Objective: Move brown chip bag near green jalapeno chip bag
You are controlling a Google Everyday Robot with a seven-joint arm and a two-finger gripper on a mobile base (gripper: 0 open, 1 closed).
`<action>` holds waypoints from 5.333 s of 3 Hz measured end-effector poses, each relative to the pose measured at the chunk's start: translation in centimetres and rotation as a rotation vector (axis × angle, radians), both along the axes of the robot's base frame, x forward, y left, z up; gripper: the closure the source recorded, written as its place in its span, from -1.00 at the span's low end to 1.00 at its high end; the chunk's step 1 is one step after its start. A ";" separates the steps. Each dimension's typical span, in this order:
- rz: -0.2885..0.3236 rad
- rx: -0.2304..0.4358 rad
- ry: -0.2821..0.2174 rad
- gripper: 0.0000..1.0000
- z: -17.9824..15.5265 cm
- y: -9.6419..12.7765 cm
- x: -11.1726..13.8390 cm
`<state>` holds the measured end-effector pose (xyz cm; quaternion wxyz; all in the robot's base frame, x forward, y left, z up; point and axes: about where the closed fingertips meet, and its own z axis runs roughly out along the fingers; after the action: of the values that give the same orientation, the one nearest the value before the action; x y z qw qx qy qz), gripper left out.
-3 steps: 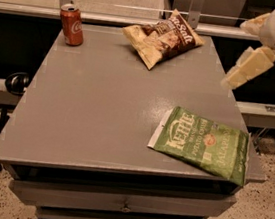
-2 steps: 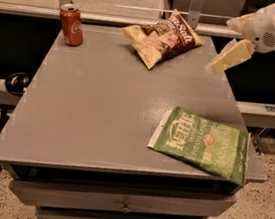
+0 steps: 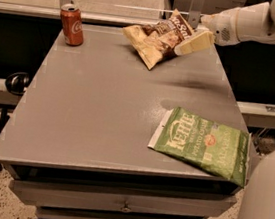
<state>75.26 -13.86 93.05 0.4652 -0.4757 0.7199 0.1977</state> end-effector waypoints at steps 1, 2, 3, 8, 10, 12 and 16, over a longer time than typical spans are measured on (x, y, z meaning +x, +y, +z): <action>-0.039 0.048 0.005 -1.00 -1.6 2.2 5.1; -0.060 0.053 0.049 -1.00 -4.0 4.1 8.0; -0.067 0.052 0.100 -0.66 -6.4 5.1 9.1; 0.137 -0.051 0.009 1.00 1.7 -0.6 -2.1; 0.236 -0.205 0.005 1.00 0.0 -1.0 -10.1; 0.286 -0.291 -0.007 0.15 -1.7 -0.8 -15.0; 0.205 -0.263 -0.063 -1.00 2.0 -9.0 -15.5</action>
Offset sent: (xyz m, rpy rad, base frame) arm 0.1375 0.0537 -0.0584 0.0527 0.1119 -0.0947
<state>59.78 -22.83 95.08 0.3986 -0.6095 0.6723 0.1331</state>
